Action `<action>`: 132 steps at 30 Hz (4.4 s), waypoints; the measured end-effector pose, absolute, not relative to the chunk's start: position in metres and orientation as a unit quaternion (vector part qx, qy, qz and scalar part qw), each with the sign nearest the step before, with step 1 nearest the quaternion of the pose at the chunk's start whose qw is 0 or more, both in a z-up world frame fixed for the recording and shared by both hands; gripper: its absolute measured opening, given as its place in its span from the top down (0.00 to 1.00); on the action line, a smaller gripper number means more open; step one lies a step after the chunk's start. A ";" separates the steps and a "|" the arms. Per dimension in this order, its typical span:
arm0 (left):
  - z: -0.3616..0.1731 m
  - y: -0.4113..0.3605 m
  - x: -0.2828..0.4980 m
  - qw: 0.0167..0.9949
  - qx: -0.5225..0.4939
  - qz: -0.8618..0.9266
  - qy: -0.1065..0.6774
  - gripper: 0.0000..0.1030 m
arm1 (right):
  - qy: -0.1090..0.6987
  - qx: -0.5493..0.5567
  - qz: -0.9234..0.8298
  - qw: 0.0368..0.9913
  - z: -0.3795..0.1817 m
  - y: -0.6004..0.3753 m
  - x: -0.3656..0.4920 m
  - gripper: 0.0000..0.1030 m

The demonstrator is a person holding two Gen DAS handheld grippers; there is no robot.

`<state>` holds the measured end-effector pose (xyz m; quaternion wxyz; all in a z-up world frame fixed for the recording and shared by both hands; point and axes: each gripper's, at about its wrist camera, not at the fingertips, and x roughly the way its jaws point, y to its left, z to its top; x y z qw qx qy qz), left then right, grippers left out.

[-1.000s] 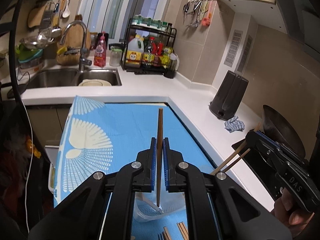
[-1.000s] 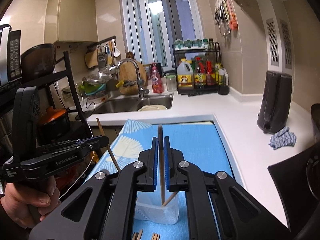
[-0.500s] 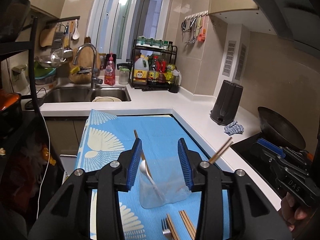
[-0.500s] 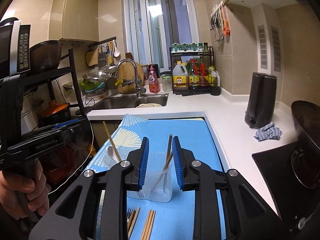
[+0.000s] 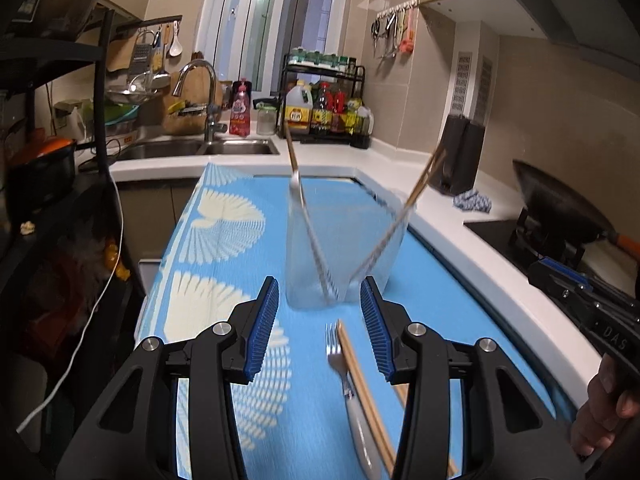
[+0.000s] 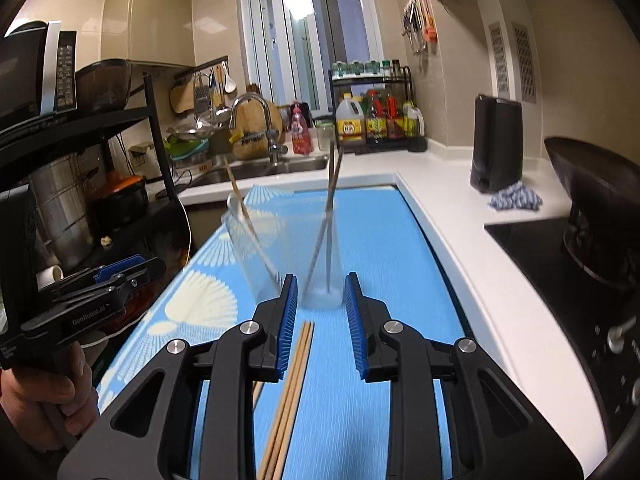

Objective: Organize utensils
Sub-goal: 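Move left tool toward the white-handled fork while right tool approaches chopsticks, then close left tool on the white-handled fork while right tool grips a wooden chopstick, then lift the fork with left tool while right tool lifts its chopstick over the container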

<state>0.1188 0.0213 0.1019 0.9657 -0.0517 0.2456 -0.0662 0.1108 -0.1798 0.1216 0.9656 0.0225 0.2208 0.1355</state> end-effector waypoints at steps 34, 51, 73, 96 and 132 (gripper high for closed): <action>-0.011 -0.018 0.049 0.950 -0.060 -0.085 0.296 0.78 | 0.351 0.002 0.157 0.923 -0.021 -0.147 0.073 0.84; -0.021 -0.036 0.067 0.944 -0.014 -0.038 0.326 0.83 | 0.353 -0.014 0.131 0.926 -0.022 -0.154 0.071 0.94; -0.025 -0.027 0.059 0.954 -0.005 -0.018 0.300 0.80 | 0.337 0.013 0.093 0.937 -0.026 -0.195 0.066 0.92; -0.026 -0.028 0.057 0.957 0.001 -0.029 0.288 0.82 | 0.332 -0.007 0.108 0.937 -0.027 -0.172 0.066 0.94; -0.023 -0.028 0.055 0.956 0.000 -0.032 0.291 0.82 | 0.338 0.002 0.102 0.936 -0.023 -0.175 0.069 0.94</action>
